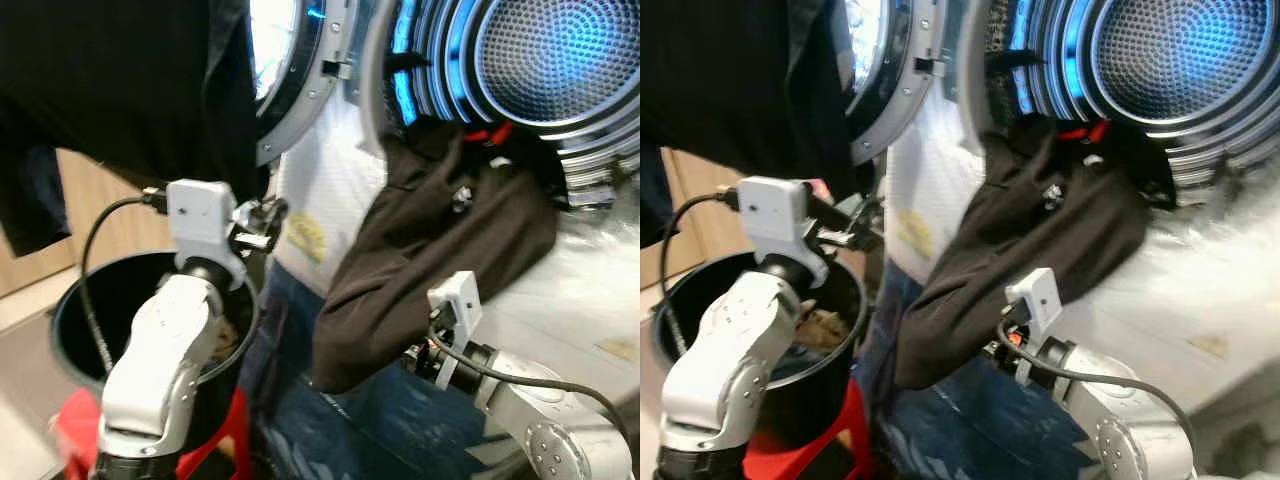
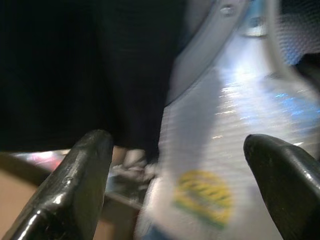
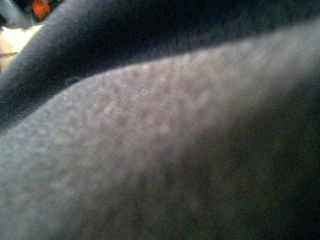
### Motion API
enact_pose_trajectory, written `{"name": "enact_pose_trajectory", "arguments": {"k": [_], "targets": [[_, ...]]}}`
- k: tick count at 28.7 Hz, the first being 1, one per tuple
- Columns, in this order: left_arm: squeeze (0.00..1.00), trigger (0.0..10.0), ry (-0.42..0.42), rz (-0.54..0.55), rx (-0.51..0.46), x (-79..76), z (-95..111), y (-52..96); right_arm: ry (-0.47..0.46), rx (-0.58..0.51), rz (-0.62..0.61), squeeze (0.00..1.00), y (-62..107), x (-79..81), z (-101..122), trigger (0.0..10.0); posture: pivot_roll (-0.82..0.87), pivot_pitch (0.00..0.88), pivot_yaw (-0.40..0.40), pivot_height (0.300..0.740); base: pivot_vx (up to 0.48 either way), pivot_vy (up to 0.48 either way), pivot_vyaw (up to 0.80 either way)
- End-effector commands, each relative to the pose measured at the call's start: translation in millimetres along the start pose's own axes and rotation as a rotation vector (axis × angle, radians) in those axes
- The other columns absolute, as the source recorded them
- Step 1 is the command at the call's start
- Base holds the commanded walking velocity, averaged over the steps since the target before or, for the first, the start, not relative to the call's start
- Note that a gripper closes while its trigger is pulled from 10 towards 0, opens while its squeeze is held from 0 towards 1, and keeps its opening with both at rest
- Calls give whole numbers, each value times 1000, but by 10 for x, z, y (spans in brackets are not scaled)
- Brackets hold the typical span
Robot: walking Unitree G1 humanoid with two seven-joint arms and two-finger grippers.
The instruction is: Clothes washing
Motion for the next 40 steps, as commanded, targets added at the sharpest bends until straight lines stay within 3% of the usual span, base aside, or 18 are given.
{"name": "enact_pose_trajectory", "arguments": {"k": [1,8,10,12,13,14,16,21,22,24,28,31,35,40], "targets": [[0,10000,3,-59,-9,-101,46,-14,13,-24,-15,0,45,-44,44,10000,162,39,-193,740,0,0,0],[0,10000,-36,-66,11,-58,-1,14,18,-44,-47,0,19,-101,48,10000,166,39,-194,740,0,0,0],[0,10000,-128,-66,79,24,-156,70,-6,-65,-99,0,-8,-177,27,10000,168,39,-193,740,0,0,0],[0,10000,-128,-66,79,24,-156,70,-6,-65,-99,0,-8,-177,27,10000,168,39,-193,740,0,0,0],[0,10000,-179,-100,108,13,-221,105,-23,-75,-132,0,-16,-225,17,10000,168,40,-193,740,0,0,0],[0,10000,-179,-100,108,13,-221,105,-23,-75,-132,0,-16,-225,17,10000,168,40,-193,740,0,0,0],[0,10000,-251,-137,140,-9,-322,175,-89,-107,-249,0,-8,-394,-13,10000,175,40,-192,740,0,0,0],[0,10000,-275,-148,137,-28,-360,220,-158,-135,-379,0,15,-548,-96,10000,184,41,-187,740,0,0,0],[0,10000,-297,-169,141,-51,-384,239,-223,-142,-468,0,22,-619,-221,10000,195,38,-174,740,0,0,0],[0,10000,-301,-177,138,-60,-389,246,-244,-141,-500,0,22,-638,-276,10000,197,38,-170,740,0,0,0],[0,10000,-343,-213,142,-95,-404,265,-317,-150,-548,0,6,-639,-436,10000,205,41,-140,740,0,0,0],[0,10000,-330,-232,130,-123,-376,276,-347,-151,-571,0,-12,-612,-527,10000,207,43,-119,740,0,0,0],[0,10000,-307,-256,141,-141,-408,317,-403,-151,-590,0,-72,-475,-689,10000,195,47,-73,740,0,0,0],[0,10000,-309,-259,139,-151,-421,306,-396,-152,-589,0,-116,-406,-717,10000,194,49,-68,740,0,0,0]]}}
Point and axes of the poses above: a point about 5 cm out from each wrist's last joint towards the gripper, its own y axis pointing back from the gripper into the wrist, its own z axis along the axis of the wrist's last joint, x = y × z, the point moved 3 cm from there along -y, pointing out of the wrist towards the gripper, and after that the axes turned 1 degree about -y, right-handed, at the moved point
